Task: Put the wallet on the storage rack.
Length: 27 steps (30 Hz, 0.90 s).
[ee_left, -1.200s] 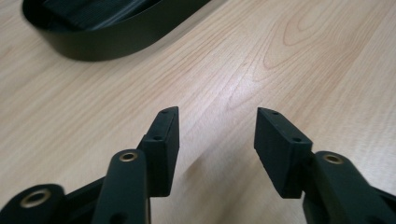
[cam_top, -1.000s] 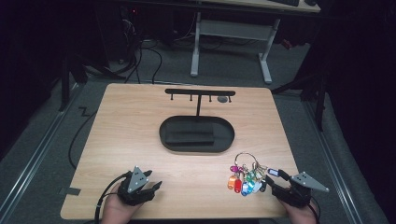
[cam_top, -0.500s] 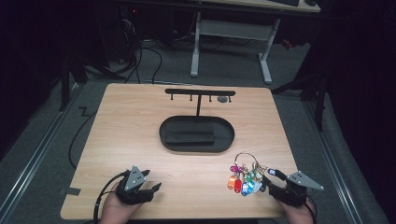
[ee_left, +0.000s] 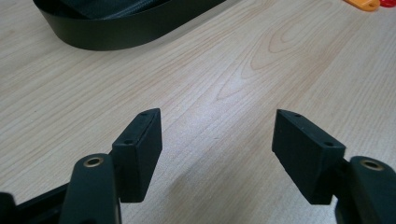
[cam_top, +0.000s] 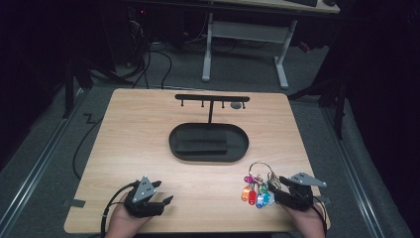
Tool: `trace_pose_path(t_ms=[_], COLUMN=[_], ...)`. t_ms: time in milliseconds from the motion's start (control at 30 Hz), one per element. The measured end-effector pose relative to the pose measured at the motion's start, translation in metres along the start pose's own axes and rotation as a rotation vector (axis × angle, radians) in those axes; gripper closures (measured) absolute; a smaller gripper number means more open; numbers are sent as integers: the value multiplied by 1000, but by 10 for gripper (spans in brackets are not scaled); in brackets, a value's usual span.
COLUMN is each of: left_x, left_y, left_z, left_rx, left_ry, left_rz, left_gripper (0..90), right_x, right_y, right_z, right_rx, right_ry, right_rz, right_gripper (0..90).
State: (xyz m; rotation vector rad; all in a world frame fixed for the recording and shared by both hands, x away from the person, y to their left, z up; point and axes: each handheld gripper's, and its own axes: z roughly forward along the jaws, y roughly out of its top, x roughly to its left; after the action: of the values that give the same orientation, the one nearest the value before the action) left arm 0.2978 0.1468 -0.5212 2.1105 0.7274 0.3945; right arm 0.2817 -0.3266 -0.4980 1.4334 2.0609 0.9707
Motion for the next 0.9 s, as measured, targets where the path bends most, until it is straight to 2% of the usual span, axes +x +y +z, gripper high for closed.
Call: trace_pose_path(t_ms=[33,67,100,267,367,567,733,833,867,900], left_x=[0,0,0,1,0,-3,-4,-6,-6,-6], left_y=[0,0,0,0,1,4,4,4,4,4], left_z=[-1,-1,-3,-3,-5,-7,-5,-4,-4,-5], left_rx=[0,0,-6,-6,-16,-27,-23,-16,-16,-18], left_ry=[0,0,0,7,15,14,1,0,0,-1], left_rz=[-2,-2,-3,13,35,52,64,76,76,78], left_gripper=[340,343,344,344,356,356,363,364,364,365], right_x=[2,2,7,17,25,40,47,47,47,46], right_y=[3,3,12,34,49,77,87,89,89,90], right_z=[2,2,5,13,16,24,39,52,52,60], right_rx=[22,22,69,167,227,343,432,480,480,512], right_ry=[-4,-4,-1,15,22,38,34,33,33,35], right_rz=[-7,-7,-36,-98,-147,-211,-279,-288,-288,-295], right_gripper=[450,450,449,415,440,485,605,684,684,707])
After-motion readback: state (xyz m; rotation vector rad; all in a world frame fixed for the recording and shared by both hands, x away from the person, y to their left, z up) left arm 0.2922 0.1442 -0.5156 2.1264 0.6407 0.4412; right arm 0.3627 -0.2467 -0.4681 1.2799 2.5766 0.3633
